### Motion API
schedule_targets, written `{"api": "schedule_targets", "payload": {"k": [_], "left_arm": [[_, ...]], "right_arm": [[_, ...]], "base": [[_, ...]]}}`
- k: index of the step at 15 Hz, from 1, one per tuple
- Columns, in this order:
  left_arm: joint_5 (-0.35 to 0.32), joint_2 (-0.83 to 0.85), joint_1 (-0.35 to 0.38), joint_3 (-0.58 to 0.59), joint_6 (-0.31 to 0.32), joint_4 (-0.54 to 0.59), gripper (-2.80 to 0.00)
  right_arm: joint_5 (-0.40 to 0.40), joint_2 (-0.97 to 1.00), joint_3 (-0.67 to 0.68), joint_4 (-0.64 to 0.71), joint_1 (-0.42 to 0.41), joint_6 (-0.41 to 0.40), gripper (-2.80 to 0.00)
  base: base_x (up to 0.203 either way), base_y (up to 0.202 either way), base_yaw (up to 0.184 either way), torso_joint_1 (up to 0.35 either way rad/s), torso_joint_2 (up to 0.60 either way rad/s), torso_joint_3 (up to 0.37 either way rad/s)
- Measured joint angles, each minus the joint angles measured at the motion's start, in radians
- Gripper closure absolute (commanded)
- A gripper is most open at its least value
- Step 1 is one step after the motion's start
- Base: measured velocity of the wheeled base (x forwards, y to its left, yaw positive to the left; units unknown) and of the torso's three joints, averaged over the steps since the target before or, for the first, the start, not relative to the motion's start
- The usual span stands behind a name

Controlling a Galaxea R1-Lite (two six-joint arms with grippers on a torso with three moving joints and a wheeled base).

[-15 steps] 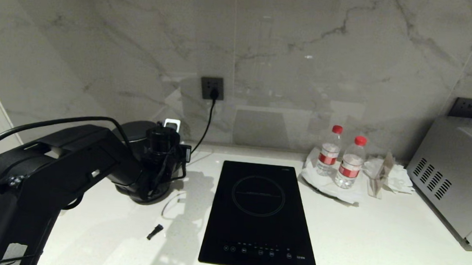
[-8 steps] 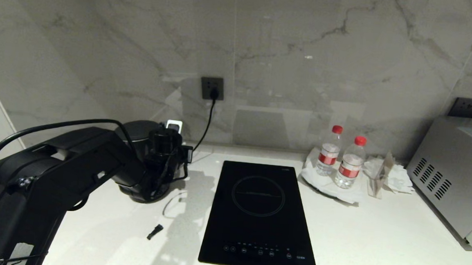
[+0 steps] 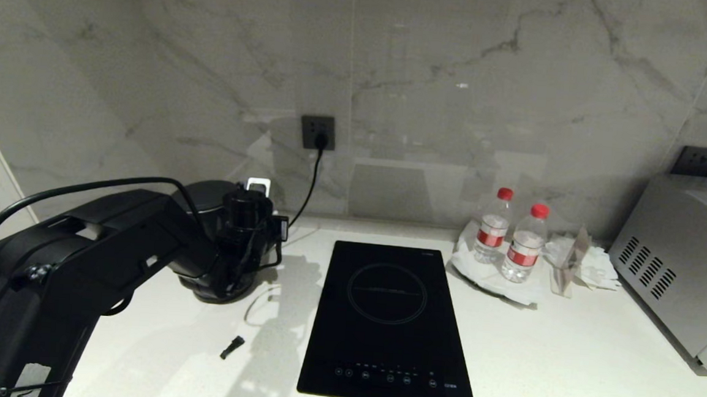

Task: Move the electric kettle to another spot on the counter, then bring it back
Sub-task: Place it on the power base

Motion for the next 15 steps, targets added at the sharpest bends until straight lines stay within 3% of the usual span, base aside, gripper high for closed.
{"api": "schedule_targets", "payload": {"k": [15], "left_arm": [[0.0, 0.052, 0.032, -0.086, -0.008, 0.036, 0.0]], "right_arm": [[0.0, 0.0, 0.0, 0.0, 0.0, 0.0, 0.0]], "base": [[0.0, 0.0, 0.0, 0.0, 0.0, 0.0]]}}
